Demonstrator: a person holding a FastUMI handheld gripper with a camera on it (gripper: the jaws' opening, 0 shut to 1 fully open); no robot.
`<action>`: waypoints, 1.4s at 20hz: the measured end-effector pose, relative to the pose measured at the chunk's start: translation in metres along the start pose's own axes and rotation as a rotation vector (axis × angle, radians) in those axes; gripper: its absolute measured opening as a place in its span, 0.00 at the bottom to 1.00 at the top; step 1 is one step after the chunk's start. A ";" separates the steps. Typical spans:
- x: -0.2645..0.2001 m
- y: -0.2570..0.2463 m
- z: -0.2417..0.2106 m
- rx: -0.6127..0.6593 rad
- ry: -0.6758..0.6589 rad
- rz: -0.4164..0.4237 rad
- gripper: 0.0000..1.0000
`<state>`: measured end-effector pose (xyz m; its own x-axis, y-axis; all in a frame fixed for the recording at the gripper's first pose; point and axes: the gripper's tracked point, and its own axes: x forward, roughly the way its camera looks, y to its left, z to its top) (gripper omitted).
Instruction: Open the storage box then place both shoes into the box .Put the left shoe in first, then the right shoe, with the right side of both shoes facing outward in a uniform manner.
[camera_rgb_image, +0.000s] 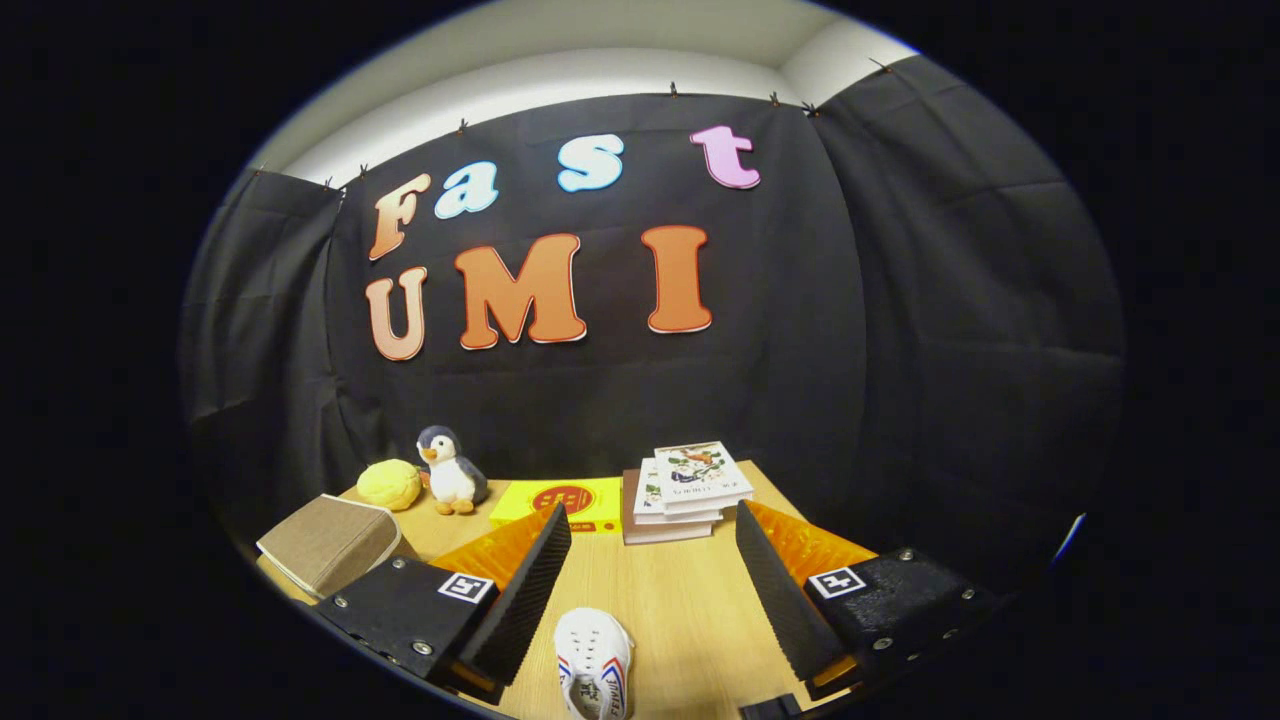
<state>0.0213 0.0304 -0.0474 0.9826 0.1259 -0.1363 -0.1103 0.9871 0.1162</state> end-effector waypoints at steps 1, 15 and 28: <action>0.003 0.007 -0.007 0.031 0.024 0.028 0.98; 0.019 0.171 -0.151 0.587 0.552 0.541 0.98; 0.002 0.311 -0.194 0.676 0.836 0.864 0.98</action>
<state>-0.0401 0.3567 -0.2025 0.2322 0.9273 -0.2936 -0.3040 0.3560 0.8837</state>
